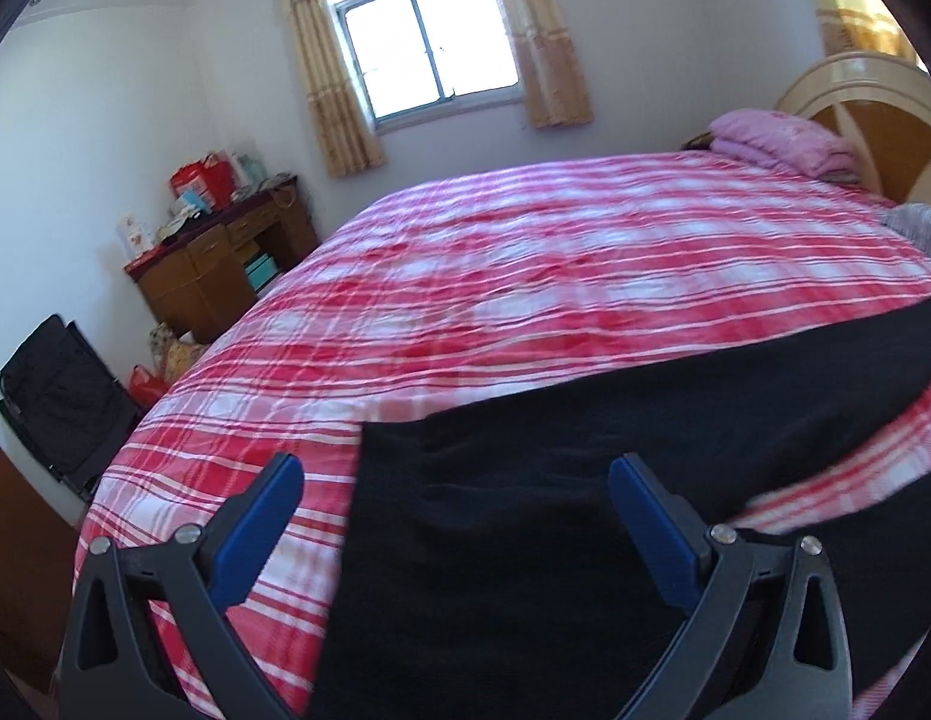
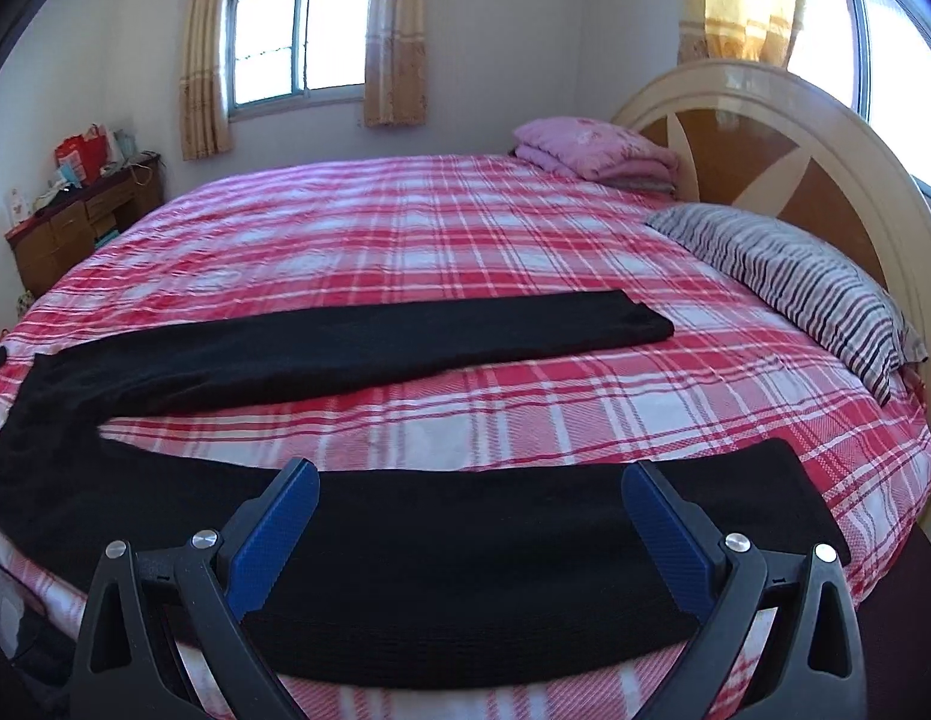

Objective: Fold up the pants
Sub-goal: 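Lower the left gripper onto the black pants edge and close it while the right gripper closes beside it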

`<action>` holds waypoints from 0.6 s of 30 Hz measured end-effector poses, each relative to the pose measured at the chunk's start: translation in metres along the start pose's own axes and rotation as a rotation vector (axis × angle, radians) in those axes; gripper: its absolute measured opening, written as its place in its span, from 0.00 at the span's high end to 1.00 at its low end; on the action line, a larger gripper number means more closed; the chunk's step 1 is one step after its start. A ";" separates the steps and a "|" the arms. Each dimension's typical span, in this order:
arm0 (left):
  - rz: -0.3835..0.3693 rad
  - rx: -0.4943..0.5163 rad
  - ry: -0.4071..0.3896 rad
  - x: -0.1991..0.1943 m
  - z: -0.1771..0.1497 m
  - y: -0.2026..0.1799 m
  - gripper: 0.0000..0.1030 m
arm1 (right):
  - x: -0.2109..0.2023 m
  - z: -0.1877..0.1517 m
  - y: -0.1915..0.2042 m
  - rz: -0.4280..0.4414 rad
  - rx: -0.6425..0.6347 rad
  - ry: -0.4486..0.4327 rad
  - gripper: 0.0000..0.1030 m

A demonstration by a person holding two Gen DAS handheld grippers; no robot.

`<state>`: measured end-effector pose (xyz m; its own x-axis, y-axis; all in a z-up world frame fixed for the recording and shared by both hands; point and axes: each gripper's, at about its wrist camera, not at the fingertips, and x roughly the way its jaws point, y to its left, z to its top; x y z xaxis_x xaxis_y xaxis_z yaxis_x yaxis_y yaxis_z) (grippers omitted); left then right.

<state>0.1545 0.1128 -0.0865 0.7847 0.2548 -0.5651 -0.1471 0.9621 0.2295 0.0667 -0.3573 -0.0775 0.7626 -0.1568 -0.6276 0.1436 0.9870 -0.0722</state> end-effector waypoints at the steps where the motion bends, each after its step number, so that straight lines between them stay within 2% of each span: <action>1: 0.023 -0.005 0.022 0.013 0.001 0.011 0.00 | 0.007 0.004 -0.007 -0.003 0.011 0.009 0.01; 5: 0.030 -0.034 0.087 0.051 0.003 0.034 0.00 | 0.035 0.025 -0.031 0.059 0.051 0.045 0.01; 7: -0.034 -0.043 0.124 0.067 0.003 0.036 0.01 | 0.046 0.035 -0.038 0.060 0.044 0.049 0.02; 8: -0.052 -0.045 0.133 0.073 0.003 0.036 0.04 | 0.051 0.039 -0.040 0.058 0.032 0.052 0.04; 9: -0.071 -0.042 0.145 0.081 0.003 0.034 0.09 | 0.058 0.044 -0.042 0.051 0.022 0.060 0.11; 11: -0.088 -0.038 0.184 0.100 0.004 0.033 0.13 | 0.070 0.050 -0.047 0.044 0.018 0.082 0.22; 13: -0.104 -0.043 0.215 0.117 0.006 0.034 0.23 | 0.081 0.055 -0.052 0.048 0.023 0.105 0.24; 17: -0.119 -0.067 0.292 0.147 0.005 0.041 0.31 | 0.099 0.061 -0.063 0.020 0.024 0.125 0.25; 18: -0.136 -0.075 0.313 0.153 0.003 0.042 0.39 | 0.103 0.062 -0.067 0.018 0.034 0.132 0.27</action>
<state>0.2698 0.1923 -0.1608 0.5792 0.1303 -0.8047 -0.1072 0.9907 0.0832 0.1753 -0.4419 -0.0892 0.6758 -0.1305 -0.7254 0.1531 0.9876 -0.0351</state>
